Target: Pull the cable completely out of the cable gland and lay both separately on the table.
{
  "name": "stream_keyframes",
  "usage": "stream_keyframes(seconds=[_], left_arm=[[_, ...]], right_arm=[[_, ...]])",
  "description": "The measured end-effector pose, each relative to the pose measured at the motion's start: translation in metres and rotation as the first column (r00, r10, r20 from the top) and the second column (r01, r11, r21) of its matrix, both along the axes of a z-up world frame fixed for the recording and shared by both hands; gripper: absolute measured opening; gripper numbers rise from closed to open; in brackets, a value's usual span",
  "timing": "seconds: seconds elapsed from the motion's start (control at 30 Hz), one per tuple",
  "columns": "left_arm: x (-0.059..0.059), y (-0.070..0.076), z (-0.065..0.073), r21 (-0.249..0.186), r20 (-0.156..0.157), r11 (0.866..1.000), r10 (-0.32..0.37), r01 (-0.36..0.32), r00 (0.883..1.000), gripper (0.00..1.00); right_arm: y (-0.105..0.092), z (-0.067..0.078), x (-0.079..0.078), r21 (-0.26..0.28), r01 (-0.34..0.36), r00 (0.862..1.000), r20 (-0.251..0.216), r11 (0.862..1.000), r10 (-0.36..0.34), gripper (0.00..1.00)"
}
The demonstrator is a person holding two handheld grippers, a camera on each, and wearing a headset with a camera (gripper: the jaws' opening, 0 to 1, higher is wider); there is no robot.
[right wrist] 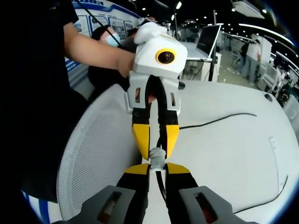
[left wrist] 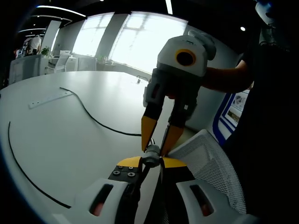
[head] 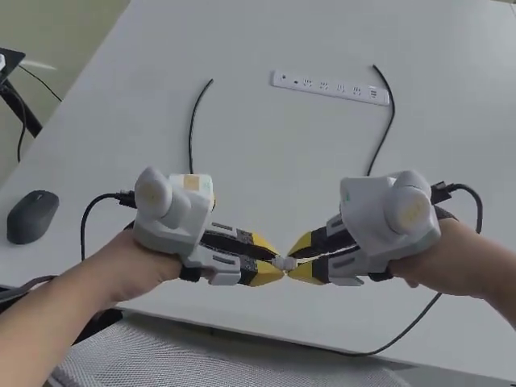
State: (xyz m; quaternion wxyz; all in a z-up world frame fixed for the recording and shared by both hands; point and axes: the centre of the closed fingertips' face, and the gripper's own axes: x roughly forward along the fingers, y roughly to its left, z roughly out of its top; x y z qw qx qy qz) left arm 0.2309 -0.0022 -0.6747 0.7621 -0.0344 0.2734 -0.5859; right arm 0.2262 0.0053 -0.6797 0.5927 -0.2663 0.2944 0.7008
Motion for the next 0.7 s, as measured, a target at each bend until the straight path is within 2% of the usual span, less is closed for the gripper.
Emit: stream_keyframes(seconds=[0.03,0.13,0.37,0.43,0.47,0.6,0.7], left_arm=[[0.001,0.0,0.0,0.008,0.027,1.0,-0.001,0.001,1.0,0.16],[0.002,0.001,0.0,0.01,-0.003,1.0,0.015,-0.015,1.0,0.15],[0.003,0.002,-0.001,0.037,0.012,0.999,-0.002,0.002,1.0,0.15],[0.004,0.002,0.0,0.044,0.029,0.999,-0.01,0.008,1.0,0.15],[0.005,0.002,0.001,0.046,0.042,0.999,-0.008,0.006,0.999,0.15],[0.006,0.003,0.003,0.04,0.047,0.999,-0.007,0.005,0.999,0.15],[0.007,0.006,0.002,0.049,0.054,0.999,-0.01,0.007,0.999,0.15]], right_arm=[[0.0,0.0,0.0,0.003,-0.001,1.0,0.004,1.0,0.001,0.07],[0.0,-0.001,0.001,0.016,0.002,1.0,0.011,1.0,-0.002,0.07],[0.001,0.0,0.001,0.05,0.014,1.0,0.02,0.999,-0.015,0.08],[0.001,0.002,0.002,0.061,0.045,0.999,-0.013,0.997,-0.045,0.08],[0.001,0.003,0.004,0.067,0.047,0.999,-0.009,0.997,-0.047,0.08],[0.001,0.007,0.007,0.097,0.102,0.993,-0.07,0.99,-0.095,0.09],[0.002,0.01,0.007,0.113,0.153,0.981,-0.136,0.982,-0.137,0.1]])
